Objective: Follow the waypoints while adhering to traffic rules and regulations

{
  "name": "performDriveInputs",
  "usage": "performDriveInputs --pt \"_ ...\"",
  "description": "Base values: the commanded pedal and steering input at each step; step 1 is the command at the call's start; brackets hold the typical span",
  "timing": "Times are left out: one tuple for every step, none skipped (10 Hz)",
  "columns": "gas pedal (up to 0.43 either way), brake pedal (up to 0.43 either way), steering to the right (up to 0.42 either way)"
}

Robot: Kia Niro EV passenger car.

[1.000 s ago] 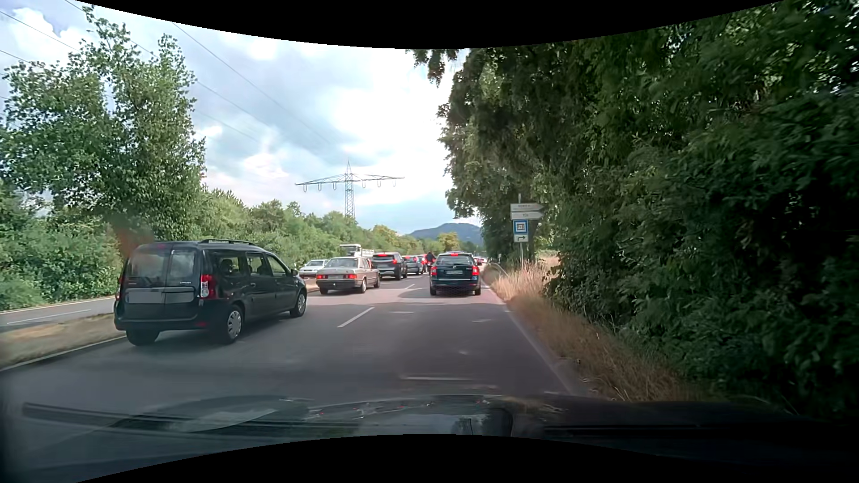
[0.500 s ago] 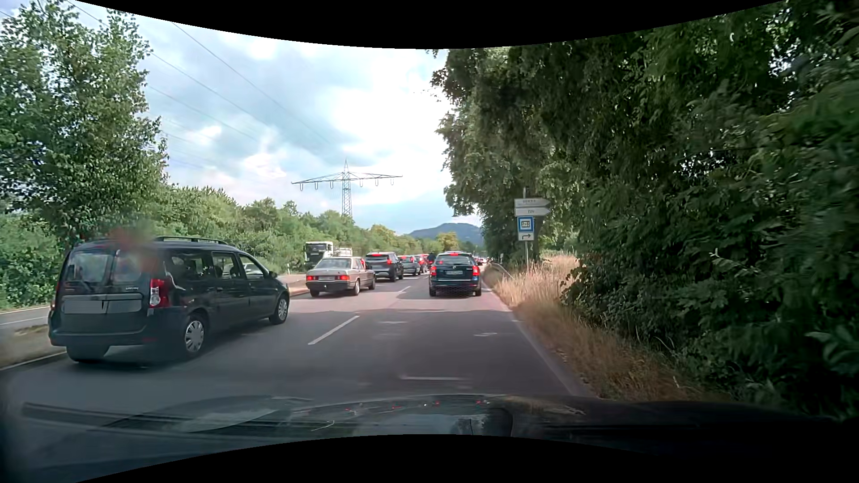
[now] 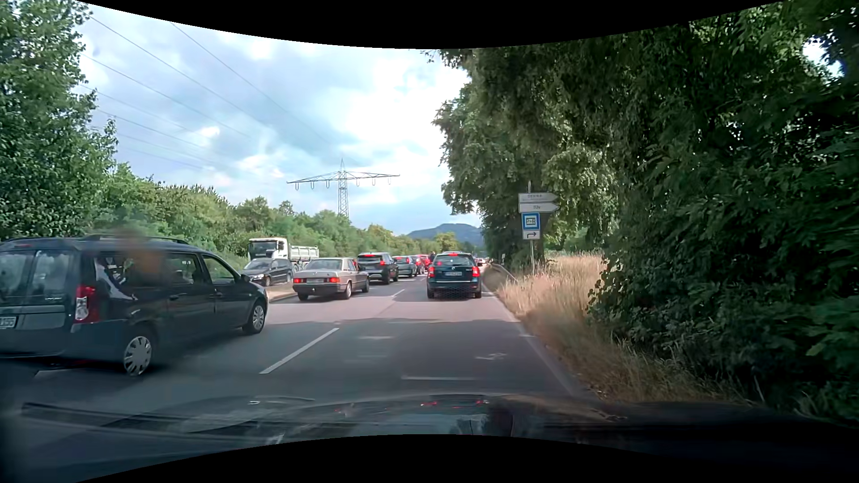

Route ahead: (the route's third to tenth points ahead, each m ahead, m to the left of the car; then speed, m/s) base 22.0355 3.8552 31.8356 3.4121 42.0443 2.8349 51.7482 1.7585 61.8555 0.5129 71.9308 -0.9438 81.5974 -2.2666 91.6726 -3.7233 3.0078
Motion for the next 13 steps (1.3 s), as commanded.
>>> performDriveInputs --pt "0.008 0.0 0.007" --pt "0.008 0.0 0.006" --pt "0.008 0.0 0.006" --pt "0.008 0.0 0.006" --pt "0.008 0.0 0.006" --pt "0.008 0.0 0.005" --pt "0.008 0.0 0.001" --pt "0.008 0.0 -0.001" --pt "0.0 0.0 -0.002" --pt "0.0 0.0 -0.001" --pt "0.0 0.0 0.0" --pt "0.0 0.0 0.002" --pt "0.0 0.049 0.002"
